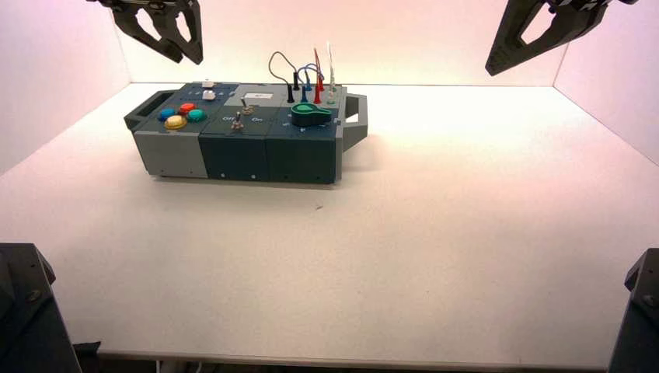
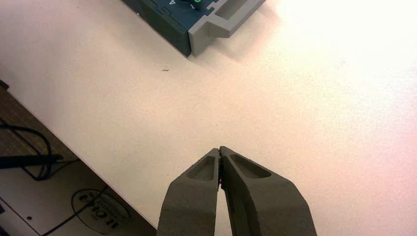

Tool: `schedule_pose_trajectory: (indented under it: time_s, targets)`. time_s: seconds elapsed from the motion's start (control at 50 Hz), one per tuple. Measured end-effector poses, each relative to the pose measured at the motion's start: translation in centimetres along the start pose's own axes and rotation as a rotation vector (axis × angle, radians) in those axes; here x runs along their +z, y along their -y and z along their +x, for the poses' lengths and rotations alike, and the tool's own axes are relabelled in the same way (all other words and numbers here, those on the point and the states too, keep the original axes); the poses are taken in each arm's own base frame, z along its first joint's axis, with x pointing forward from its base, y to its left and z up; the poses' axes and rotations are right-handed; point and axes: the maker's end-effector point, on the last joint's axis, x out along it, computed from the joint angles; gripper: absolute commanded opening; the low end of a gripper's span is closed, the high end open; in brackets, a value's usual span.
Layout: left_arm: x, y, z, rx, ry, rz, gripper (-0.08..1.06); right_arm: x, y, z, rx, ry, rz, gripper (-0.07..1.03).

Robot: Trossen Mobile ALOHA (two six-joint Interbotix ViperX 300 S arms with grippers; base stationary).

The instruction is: Open right gripper.

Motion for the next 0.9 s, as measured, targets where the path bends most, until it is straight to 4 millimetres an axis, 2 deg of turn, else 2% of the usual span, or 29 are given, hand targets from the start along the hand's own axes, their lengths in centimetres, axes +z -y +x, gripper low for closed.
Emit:
schedule_pose_trajectory:
  time_s: [0.56, 0.64, 0.66, 0.72, 0.74, 0.78, 0.86, 0.9]
  targets:
    - [0.0, 0.0, 0.0, 0.000, -0.001, 0.000, 0.46, 0.0, 0.0, 0.0, 0.000, 0.000, 0.000, -0.02]
    - [-0.1, 0.0, 0.0, -0.002, -0.004, -0.001, 0.46, 0.0, 0.0, 0.0, 0.001, -0.002, 0.001, 0.02]
    - [0.0, 0.0, 0.0, -0.001, -0.001, -0.001, 0.46, 0.0, 0.0, 0.0, 0.000, -0.002, 0.000, 0.04]
    - [0.0, 0.0, 0.0, 0.000, -0.001, -0.002, 0.46, 0.0, 0.0, 0.0, 0.000, -0.002, 0.002, 0.33]
    - [0.0, 0.0, 0.0, -0.001, -0.003, -0.003, 0.46, -0.1, 0.0, 0.1, -0.001, -0.003, 0.003, 0.38]
    - [0.0, 0.0, 0.0, -0.001, -0.003, -0.001, 0.46, 0.0, 0.0, 0.0, -0.001, -0.002, 0.004, 0.59]
    - [0.0, 0.0, 0.0, -0.001, -0.003, 0.000, 0.46, -0.1, 0.5, 0.1, -0.017, -0.005, 0.026, 0.82]
    - [0.0, 0.0, 0.0, -0.001, -0.003, -0.002, 0.46, -0.1, 1.1, 0.1, -0.034, -0.007, 0.047, 0.89]
